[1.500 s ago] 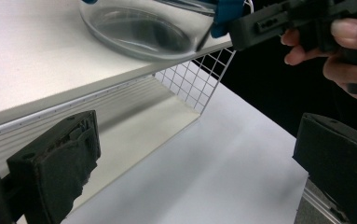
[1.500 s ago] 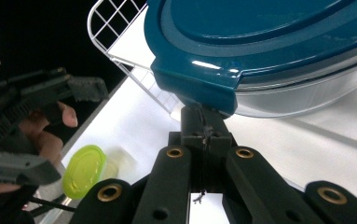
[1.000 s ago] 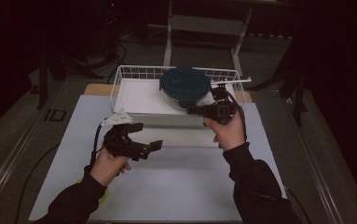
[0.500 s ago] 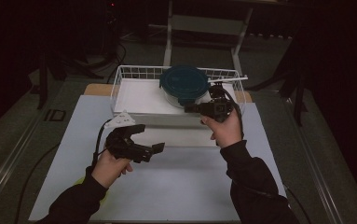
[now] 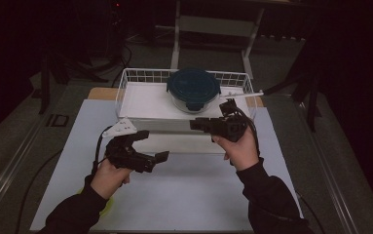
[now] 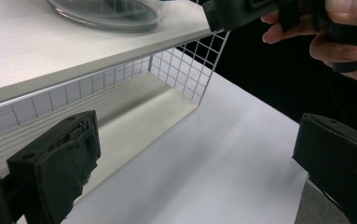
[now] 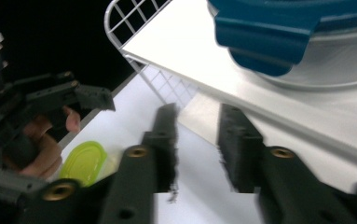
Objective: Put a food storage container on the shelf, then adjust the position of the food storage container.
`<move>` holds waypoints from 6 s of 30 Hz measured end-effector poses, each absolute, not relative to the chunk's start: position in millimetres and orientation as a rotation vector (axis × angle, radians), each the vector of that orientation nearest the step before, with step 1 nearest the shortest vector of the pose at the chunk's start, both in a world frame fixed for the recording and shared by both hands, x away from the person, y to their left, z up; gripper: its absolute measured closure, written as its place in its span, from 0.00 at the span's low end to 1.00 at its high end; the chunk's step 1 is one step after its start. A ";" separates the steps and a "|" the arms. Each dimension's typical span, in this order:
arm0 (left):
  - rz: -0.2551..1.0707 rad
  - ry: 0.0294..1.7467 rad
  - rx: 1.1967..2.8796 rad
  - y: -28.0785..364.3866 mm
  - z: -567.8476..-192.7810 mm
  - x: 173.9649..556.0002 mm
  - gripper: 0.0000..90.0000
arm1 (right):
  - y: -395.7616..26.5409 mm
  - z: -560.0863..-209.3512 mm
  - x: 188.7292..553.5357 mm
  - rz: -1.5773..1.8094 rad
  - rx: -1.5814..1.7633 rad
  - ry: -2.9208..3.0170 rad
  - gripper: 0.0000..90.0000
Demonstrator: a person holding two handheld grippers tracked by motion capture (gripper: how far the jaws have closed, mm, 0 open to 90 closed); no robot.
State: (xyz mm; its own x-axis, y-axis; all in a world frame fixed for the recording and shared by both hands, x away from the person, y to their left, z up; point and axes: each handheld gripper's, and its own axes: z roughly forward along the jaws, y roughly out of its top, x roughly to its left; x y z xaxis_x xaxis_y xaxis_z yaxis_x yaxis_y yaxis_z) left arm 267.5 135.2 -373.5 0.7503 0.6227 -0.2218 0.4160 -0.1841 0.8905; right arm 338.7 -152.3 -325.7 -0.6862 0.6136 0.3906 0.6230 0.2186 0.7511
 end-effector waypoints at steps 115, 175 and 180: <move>0.185 1.039 2.176 290.0 -519.3 181.1 0.99 | -243.9 -413.7 249.3 -1.755 -1.176 -2.406 0.18; 0.021 0.773 2.259 120.4 -523.2 250.5 0.99 | -254.3 -416.5 249.6 -1.760 -1.205 -2.386 0.18; 0.004 0.745 2.264 107.9 -524.0 251.2 0.99 | -255.9 -416.6 249.4 -1.760 -1.209 -2.385 0.18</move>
State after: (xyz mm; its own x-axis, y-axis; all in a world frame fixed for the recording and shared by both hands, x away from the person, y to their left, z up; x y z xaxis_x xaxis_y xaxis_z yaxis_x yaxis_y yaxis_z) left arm 251.2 107.9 -524.0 0.8313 0.5137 -0.2124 0.5115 -0.5572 0.6541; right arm 249.4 -255.9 -416.6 -0.7132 0.5953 0.3701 0.5291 0.1109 0.8413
